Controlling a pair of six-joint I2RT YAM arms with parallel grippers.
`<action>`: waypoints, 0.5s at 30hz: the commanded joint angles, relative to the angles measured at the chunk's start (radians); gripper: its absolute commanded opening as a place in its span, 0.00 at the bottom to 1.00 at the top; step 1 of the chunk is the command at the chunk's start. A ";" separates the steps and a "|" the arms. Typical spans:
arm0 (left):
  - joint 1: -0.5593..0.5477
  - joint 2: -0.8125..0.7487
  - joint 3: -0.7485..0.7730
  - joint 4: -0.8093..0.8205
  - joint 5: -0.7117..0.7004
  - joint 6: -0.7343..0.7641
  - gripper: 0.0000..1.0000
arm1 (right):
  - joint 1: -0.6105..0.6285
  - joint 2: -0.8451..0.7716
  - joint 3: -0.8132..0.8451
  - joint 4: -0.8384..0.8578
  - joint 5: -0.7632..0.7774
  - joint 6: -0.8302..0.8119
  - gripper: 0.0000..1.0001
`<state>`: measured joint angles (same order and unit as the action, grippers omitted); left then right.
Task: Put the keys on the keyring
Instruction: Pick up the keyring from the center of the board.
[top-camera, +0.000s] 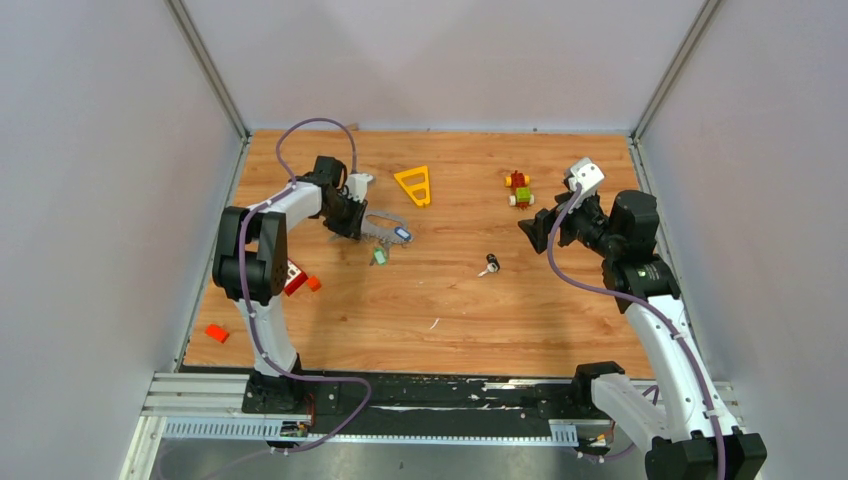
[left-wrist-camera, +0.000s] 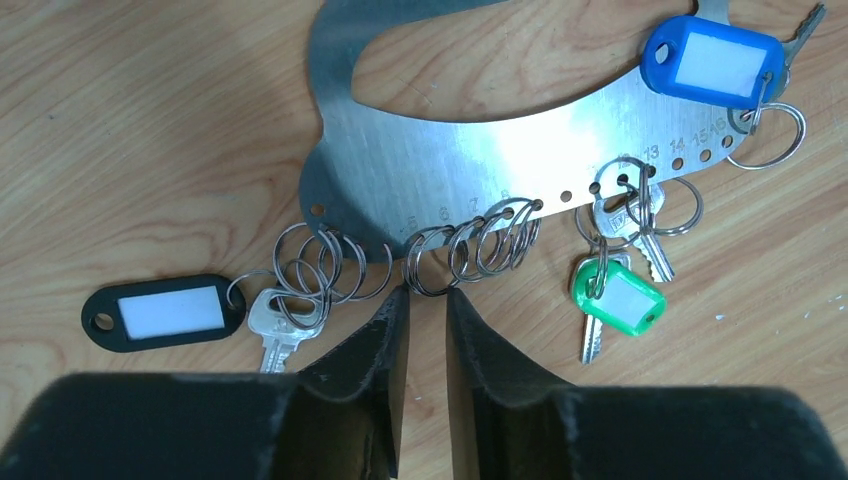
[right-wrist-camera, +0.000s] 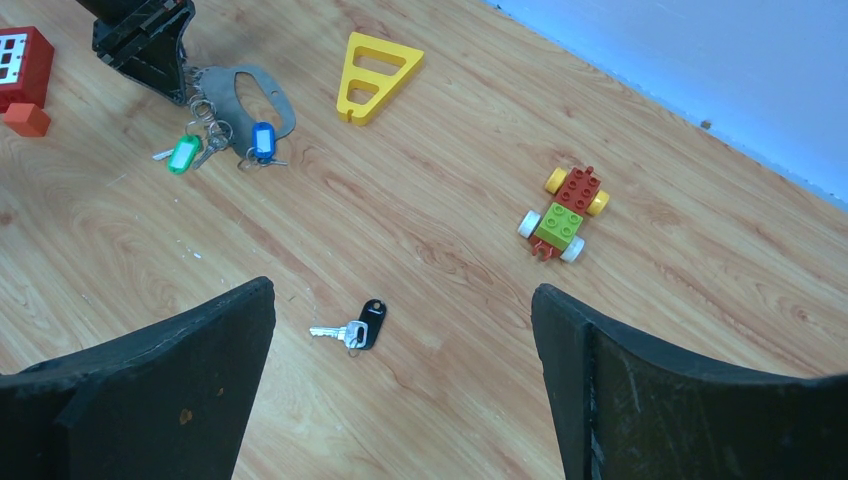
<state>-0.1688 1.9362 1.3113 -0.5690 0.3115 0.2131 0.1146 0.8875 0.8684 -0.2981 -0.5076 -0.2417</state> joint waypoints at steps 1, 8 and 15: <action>0.000 -0.009 0.018 0.021 0.031 -0.014 0.24 | 0.003 0.000 -0.004 0.030 -0.017 -0.013 1.00; 0.000 -0.041 0.009 0.049 0.054 -0.006 0.13 | 0.003 -0.001 -0.003 0.030 -0.018 -0.014 1.00; 0.014 -0.060 -0.001 0.071 0.083 -0.055 0.27 | 0.004 -0.005 -0.005 0.030 -0.019 -0.016 1.00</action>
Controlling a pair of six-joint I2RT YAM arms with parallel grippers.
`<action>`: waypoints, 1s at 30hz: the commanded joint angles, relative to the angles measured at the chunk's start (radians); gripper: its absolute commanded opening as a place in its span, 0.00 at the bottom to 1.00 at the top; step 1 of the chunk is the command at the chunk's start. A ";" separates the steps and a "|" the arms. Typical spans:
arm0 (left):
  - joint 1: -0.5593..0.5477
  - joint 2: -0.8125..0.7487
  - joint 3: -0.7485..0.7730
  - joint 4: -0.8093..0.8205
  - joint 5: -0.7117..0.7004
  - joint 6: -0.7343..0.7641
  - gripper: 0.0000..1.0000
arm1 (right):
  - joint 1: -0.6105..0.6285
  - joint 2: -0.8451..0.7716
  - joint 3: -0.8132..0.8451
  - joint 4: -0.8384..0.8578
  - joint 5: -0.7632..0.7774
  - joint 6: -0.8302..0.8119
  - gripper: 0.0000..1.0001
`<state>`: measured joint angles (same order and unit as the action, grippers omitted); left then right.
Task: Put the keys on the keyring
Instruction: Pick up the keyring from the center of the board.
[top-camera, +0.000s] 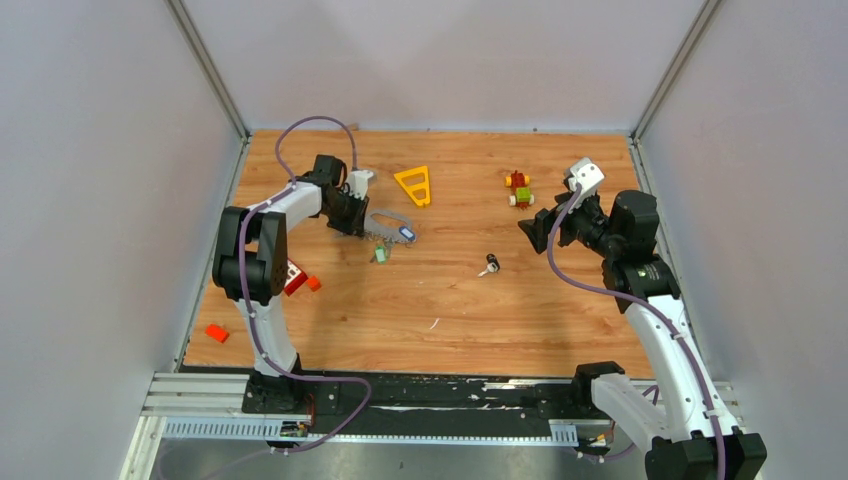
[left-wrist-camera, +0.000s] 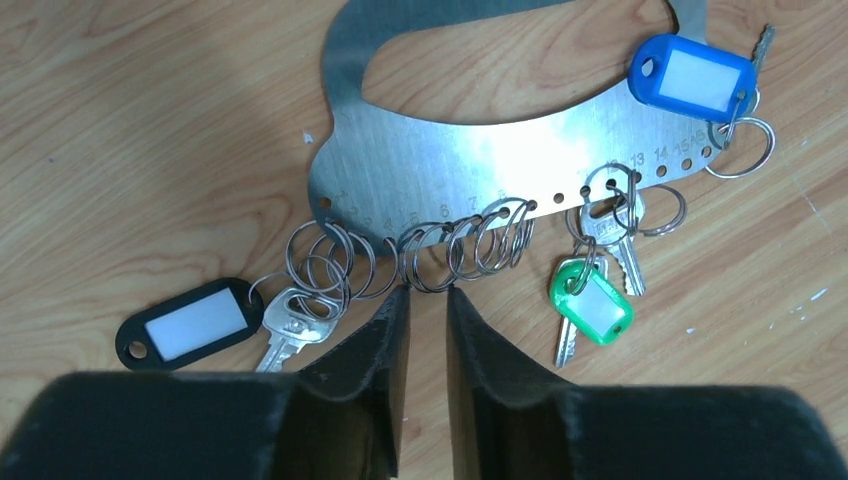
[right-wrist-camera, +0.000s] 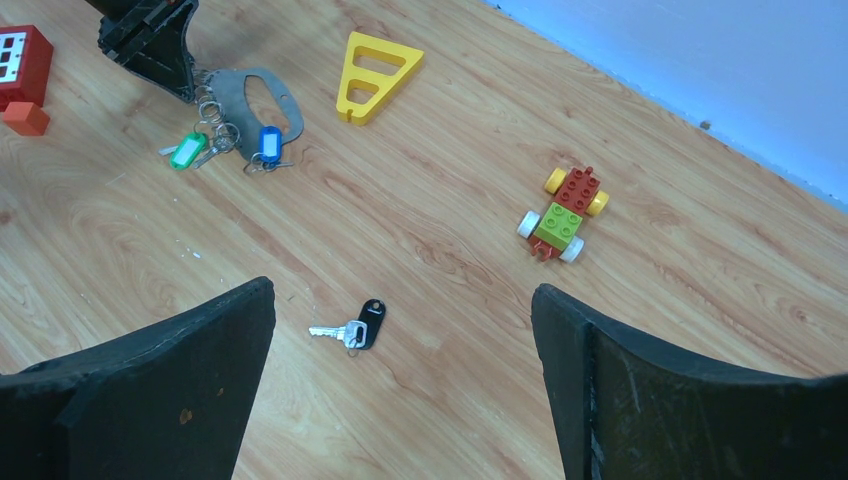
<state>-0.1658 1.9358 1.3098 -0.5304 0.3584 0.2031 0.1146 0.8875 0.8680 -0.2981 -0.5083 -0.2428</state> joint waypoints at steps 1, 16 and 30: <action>0.013 -0.054 0.002 0.031 0.031 -0.053 0.32 | 0.003 -0.004 -0.005 0.030 -0.019 -0.015 1.00; 0.038 0.026 0.014 0.056 0.099 -0.138 0.43 | 0.004 -0.006 -0.009 0.031 -0.022 -0.018 1.00; 0.051 0.049 -0.035 0.140 0.105 -0.209 0.42 | 0.004 -0.007 -0.012 0.031 -0.029 -0.020 1.00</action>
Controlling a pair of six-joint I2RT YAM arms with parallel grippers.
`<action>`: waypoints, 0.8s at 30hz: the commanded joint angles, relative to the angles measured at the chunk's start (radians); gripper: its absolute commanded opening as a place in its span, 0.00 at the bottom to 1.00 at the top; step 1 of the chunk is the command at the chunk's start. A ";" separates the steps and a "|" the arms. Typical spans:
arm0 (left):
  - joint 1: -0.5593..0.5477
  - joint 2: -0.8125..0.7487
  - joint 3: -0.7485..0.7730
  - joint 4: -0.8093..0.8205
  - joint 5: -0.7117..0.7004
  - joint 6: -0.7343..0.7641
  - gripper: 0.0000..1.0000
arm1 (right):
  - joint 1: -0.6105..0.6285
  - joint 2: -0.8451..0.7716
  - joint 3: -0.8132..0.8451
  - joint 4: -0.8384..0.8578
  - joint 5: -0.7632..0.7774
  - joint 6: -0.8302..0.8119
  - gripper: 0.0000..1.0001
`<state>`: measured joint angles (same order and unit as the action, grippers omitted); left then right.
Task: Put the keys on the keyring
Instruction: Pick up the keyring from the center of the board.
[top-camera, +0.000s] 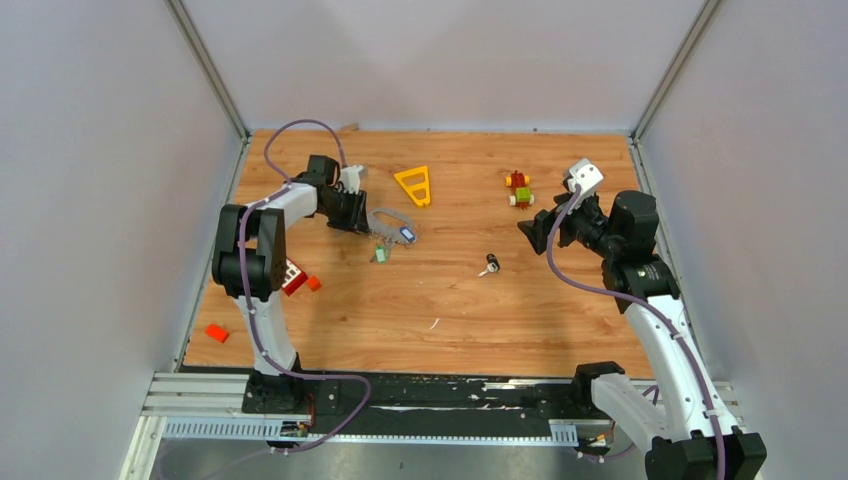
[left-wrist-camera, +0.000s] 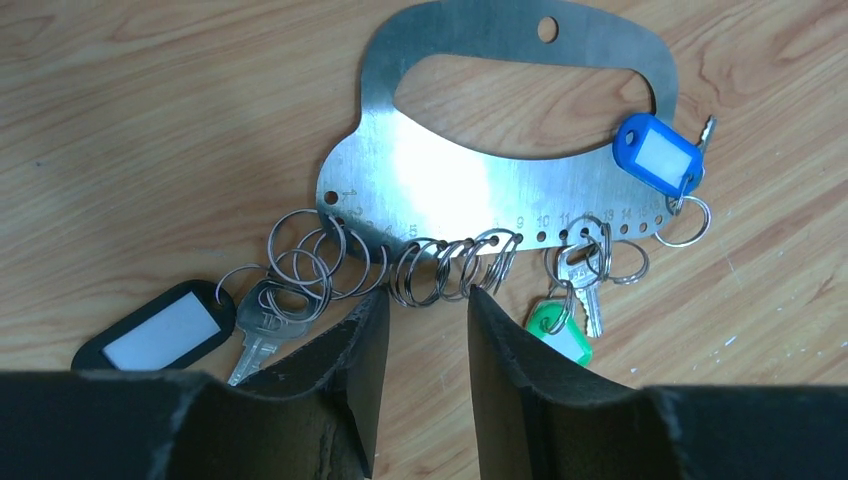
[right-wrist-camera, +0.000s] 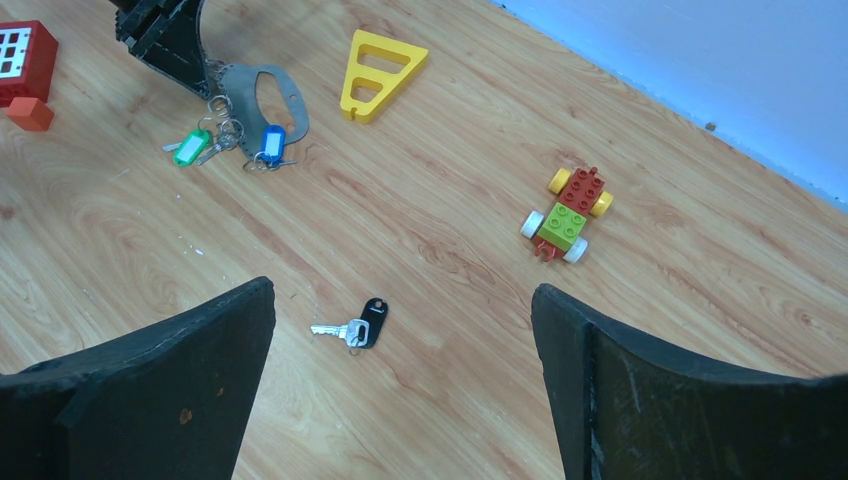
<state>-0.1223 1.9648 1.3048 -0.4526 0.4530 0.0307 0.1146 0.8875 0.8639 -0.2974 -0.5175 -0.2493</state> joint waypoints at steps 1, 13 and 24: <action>0.009 0.021 -0.035 0.074 0.016 -0.052 0.41 | 0.003 -0.007 -0.008 0.030 -0.020 -0.013 1.00; 0.024 -0.002 -0.090 0.174 0.050 -0.113 0.19 | 0.004 -0.004 -0.010 0.031 -0.025 -0.017 1.00; 0.030 -0.093 -0.102 0.137 0.115 -0.052 0.06 | 0.003 -0.008 -0.011 0.031 -0.037 -0.019 1.00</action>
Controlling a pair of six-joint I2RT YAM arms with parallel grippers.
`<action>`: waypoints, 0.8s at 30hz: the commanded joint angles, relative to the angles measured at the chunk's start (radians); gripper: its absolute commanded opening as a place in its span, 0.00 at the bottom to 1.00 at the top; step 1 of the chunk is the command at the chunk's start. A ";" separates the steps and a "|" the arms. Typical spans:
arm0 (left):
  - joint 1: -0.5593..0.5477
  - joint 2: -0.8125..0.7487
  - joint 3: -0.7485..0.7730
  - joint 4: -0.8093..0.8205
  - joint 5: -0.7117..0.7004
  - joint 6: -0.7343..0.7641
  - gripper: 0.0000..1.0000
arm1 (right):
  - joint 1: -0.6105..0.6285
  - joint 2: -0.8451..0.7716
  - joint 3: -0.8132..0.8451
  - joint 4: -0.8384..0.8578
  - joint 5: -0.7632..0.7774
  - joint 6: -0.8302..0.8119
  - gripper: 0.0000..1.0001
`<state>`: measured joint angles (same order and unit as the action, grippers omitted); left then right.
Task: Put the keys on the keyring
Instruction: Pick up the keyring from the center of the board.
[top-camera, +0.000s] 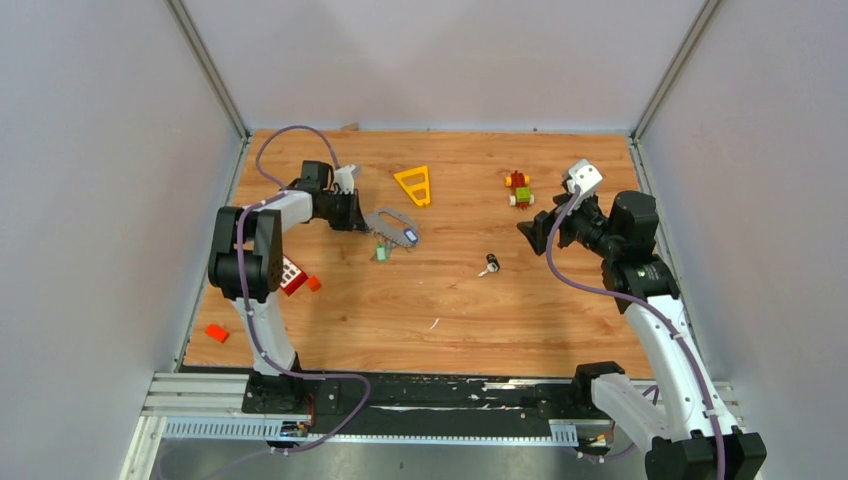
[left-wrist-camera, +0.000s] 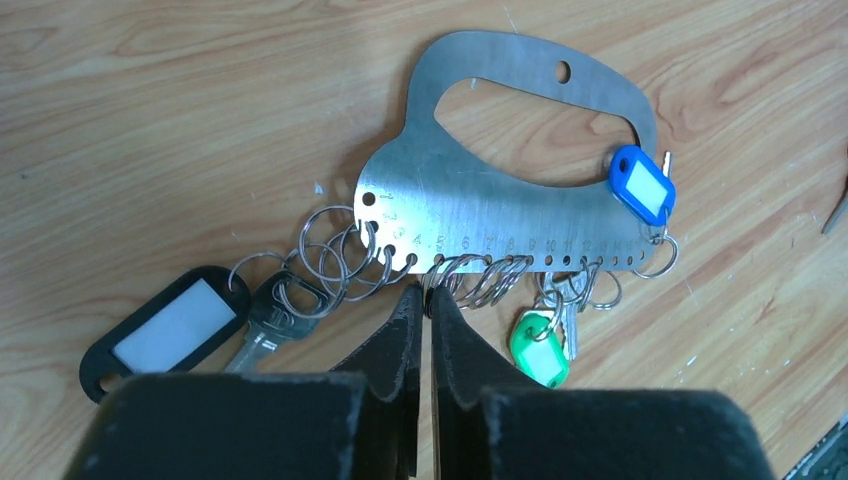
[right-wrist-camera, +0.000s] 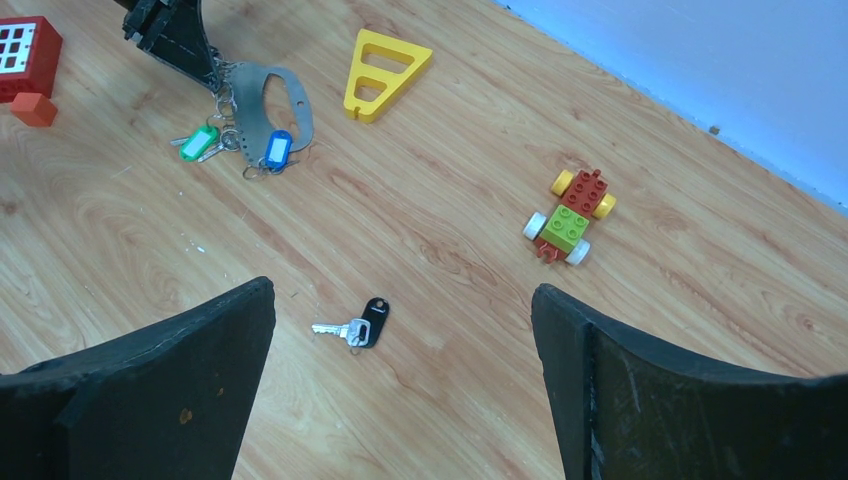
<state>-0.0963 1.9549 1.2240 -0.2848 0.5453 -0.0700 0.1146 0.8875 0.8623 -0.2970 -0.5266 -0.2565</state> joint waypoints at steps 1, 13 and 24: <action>0.003 -0.101 -0.025 -0.036 0.026 0.060 0.04 | 0.004 -0.009 -0.009 0.031 -0.031 -0.012 1.00; -0.061 -0.342 -0.054 -0.130 0.027 0.319 0.00 | 0.010 0.009 0.016 0.025 -0.132 -0.009 1.00; -0.200 -0.530 -0.085 -0.091 0.117 0.371 0.00 | 0.181 0.177 0.153 -0.004 -0.357 -0.108 0.98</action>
<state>-0.2707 1.4986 1.1500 -0.4255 0.5873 0.2756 0.2092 1.0203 0.9463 -0.3161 -0.7769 -0.3000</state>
